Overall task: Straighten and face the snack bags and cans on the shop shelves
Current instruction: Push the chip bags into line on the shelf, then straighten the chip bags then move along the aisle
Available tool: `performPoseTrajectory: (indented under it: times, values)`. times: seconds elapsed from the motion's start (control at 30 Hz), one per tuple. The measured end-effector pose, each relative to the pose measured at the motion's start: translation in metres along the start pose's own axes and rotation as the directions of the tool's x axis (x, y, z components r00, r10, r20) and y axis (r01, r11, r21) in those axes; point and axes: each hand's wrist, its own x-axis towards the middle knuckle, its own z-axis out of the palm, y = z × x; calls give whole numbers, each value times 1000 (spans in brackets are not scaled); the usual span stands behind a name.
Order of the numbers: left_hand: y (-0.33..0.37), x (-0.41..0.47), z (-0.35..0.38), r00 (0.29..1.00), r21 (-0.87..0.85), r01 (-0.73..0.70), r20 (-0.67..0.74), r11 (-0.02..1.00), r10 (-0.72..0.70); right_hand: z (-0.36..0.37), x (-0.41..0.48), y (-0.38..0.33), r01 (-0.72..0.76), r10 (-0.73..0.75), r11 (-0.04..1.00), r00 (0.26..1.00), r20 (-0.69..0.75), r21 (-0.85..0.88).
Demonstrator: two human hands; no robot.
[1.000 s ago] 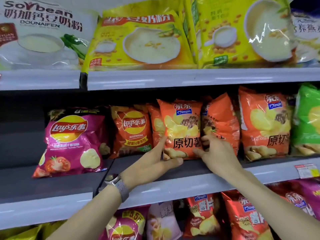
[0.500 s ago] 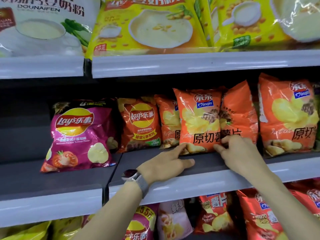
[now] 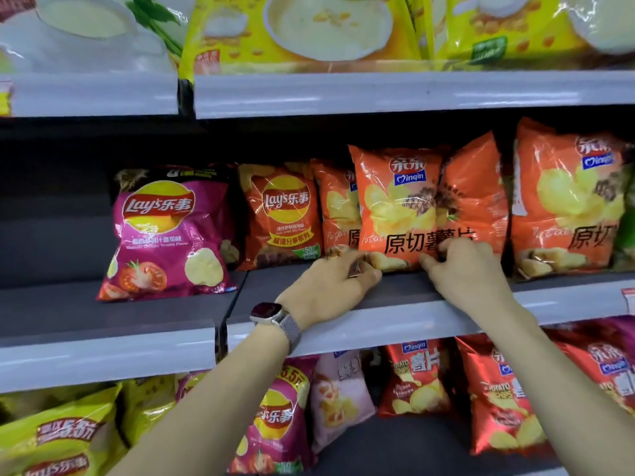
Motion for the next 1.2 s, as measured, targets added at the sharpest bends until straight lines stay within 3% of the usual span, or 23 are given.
performPoseTrajectory:
  times: [0.2,0.37,0.5,0.6,0.77,0.97,1.1,1.2]
  values:
    - [12,-11,-9,978,59,54,-205,997,-41,-19,-4,-3,28,-35,997,995,98,70]
    - [35,-40,-12,951,234,104,-308,967,-27,-51,-36,0,203,-207,978,972,112,51]
    - [55,-87,-3,915,153,53,-404,987,14,-73,-80,15,383,-396,917,908,139,113]
    - [63,-141,14,870,47,86,-490,995,-53,-83,-122,33,434,-463,870,883,84,234]
    - [41,-193,74,888,172,293,-414,941,-201,-45,-171,57,456,-532,836,810,247,305]
    - [-23,-213,132,828,158,526,-321,836,-460,32,-208,65,371,-475,879,733,488,298]
    - [-75,-202,146,770,101,595,-357,798,-529,91,-206,64,258,-372,926,746,552,276]
    - [-111,-196,153,734,1,618,-359,786,-576,136,-193,62,94,-263,947,780,568,308]
